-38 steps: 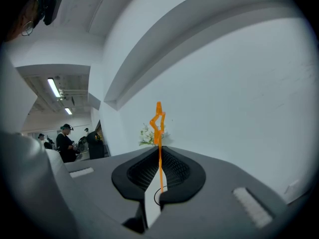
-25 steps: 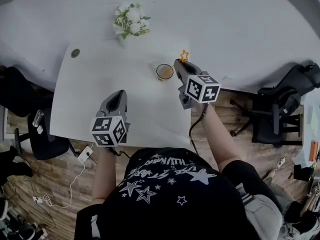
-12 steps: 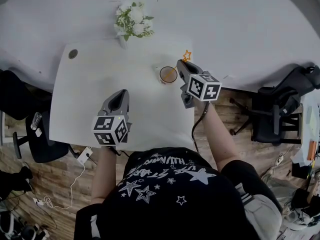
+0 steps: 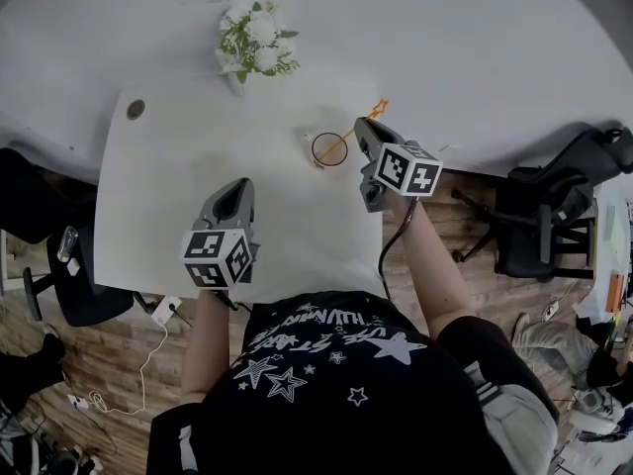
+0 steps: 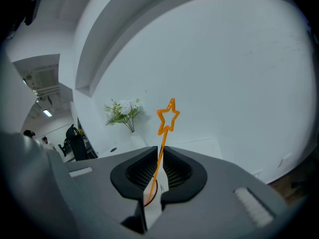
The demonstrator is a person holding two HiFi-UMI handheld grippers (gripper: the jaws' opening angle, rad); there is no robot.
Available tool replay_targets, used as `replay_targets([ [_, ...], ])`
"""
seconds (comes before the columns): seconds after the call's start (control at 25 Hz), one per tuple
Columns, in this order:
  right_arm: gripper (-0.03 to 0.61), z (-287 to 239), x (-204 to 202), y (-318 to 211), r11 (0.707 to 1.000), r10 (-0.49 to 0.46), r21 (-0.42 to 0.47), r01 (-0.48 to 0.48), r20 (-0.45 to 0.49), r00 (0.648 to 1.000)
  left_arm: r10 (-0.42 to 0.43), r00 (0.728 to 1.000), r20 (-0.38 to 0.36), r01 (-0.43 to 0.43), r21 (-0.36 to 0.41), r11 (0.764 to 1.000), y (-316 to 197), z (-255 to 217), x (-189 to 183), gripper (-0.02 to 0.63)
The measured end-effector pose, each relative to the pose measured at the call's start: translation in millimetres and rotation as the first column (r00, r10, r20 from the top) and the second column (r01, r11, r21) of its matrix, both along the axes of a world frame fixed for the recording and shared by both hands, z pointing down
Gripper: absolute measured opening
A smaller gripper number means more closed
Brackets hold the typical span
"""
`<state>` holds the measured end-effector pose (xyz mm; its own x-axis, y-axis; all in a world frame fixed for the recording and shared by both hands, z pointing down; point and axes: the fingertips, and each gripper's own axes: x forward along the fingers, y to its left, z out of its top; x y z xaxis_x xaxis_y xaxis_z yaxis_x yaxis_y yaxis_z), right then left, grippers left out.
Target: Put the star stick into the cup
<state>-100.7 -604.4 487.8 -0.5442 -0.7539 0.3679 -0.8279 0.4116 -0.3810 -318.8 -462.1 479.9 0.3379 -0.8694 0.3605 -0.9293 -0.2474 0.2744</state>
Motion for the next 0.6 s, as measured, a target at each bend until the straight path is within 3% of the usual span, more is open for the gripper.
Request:
replay_targets([
  [0.28, 0.135, 9, -4, 10, 0.999, -0.031, -0.029, 0.031, -0.007, 0.999, -0.005, 1.0, 0.007, 0.005, 0.001, 1.0, 6, -2, 4, 0.002],
  [0.6, 0.161, 15, -8, 30, 0.996, -0.075, -0.053, 0.074, -0.019, 0.997, -0.033, 0.999, 0.018, 0.032, 0.011, 0.999, 21, -8, 7, 0.002],
])
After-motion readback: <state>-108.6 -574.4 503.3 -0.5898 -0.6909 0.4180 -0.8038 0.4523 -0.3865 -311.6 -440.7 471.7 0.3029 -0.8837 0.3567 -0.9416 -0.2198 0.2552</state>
